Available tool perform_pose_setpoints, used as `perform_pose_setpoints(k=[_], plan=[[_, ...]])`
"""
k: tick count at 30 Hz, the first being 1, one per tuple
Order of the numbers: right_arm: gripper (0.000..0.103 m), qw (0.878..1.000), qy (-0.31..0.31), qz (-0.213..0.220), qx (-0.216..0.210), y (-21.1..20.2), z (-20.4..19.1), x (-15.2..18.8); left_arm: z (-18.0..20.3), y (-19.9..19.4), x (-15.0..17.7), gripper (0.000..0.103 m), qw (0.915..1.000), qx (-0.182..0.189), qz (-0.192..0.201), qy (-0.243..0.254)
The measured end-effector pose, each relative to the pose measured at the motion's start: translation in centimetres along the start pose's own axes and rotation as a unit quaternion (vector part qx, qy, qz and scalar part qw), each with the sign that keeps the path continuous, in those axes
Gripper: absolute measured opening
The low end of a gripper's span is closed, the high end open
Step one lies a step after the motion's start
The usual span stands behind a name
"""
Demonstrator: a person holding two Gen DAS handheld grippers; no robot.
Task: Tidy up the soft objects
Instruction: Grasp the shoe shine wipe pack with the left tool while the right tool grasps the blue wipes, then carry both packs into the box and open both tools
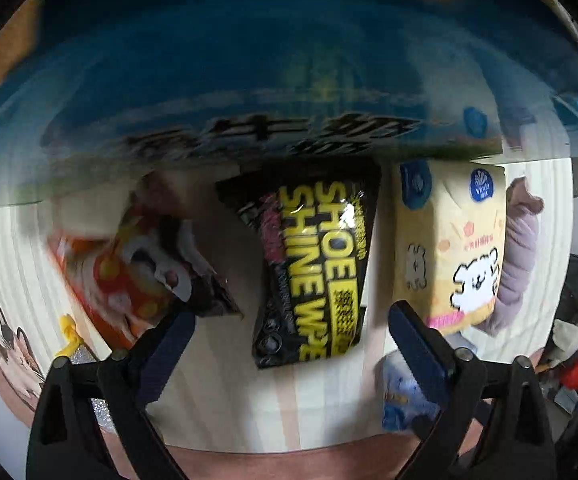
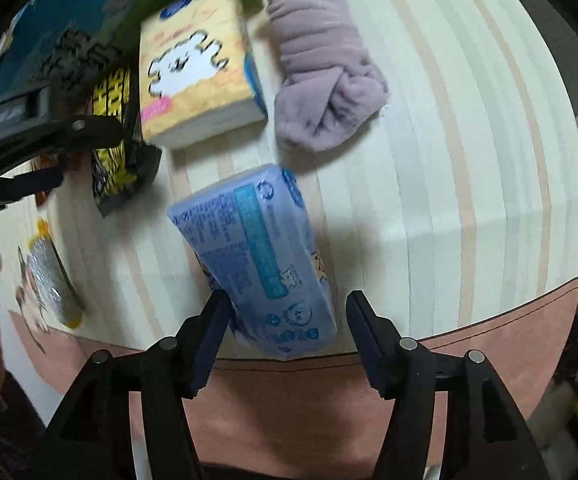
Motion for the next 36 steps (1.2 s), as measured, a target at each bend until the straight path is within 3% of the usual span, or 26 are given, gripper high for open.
perform_pose_setpoints(k=[3,5,8,10,16,21,26,30,31,32,36], plan=[[0.065,1.000,0.002,-0.001,-0.007,-0.3,-0.3,-1.5,1.0,0.8,0.0,0.068,0.9995,-0.027,-0.003,0.019],[0.065,1.000,-0.005,-0.002,-0.003,0.2,-1.4,-2.5,1.5,1.0,0.2,0.051,0.9997,-0.018,-0.002,0.018],[0.064,1.000,-0.020,-0.005,0.014,1.1,-2.2,-3.0,1.4,0.8,1.1,0.048,0.9991,-0.035,0.006,0.023],[0.053,0.999,-0.029,-0.012,0.023,1.5,-2.4,-2.8,1.4,0.7,2.2,0.047,0.9991,-0.036,0.004,0.020],[0.048,0.998,-0.043,-0.040,0.030,1.7,-2.0,-0.4,0.7,0.6,9.6,0.047,0.9983,-0.047,-0.024,0.026],[0.048,0.996,-0.051,-0.064,0.028,1.5,-0.8,2.2,0.2,1.6,14.8,0.049,0.9978,-0.035,-0.057,0.005],[0.054,0.996,-0.050,-0.060,0.034,1.6,-0.8,2.9,1.1,3.1,15.2,0.055,0.9978,-0.007,-0.060,-0.029],[0.056,0.995,-0.057,-0.065,0.045,2.4,-1.8,3.1,1.4,3.0,13.7,0.055,0.9985,-0.019,-0.045,-0.024],[0.056,0.995,-0.057,-0.066,0.046,3.0,-2.7,3.3,2.1,3.0,13.4,0.053,0.9985,-0.019,-0.045,-0.025],[0.056,0.995,-0.056,-0.066,0.046,3.0,-2.8,3.3,2.4,2.9,13.4,0.045,0.9986,-0.022,-0.041,-0.023],[0.040,0.996,-0.058,-0.062,0.041,3.0,-3.3,3.7,2.0,0.9,14.0,0.039,0.9991,-0.017,-0.030,-0.026]])
Point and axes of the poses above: each gripper's, at about its wrist camera, not at the fingertips, and y roughly the way its jaws point, z to its right, x to its underside, the point moved 6 cm from there along y, roughly the way its jaws point, and after that the axes turned 4 degrees about z, right-handed, at the moved point
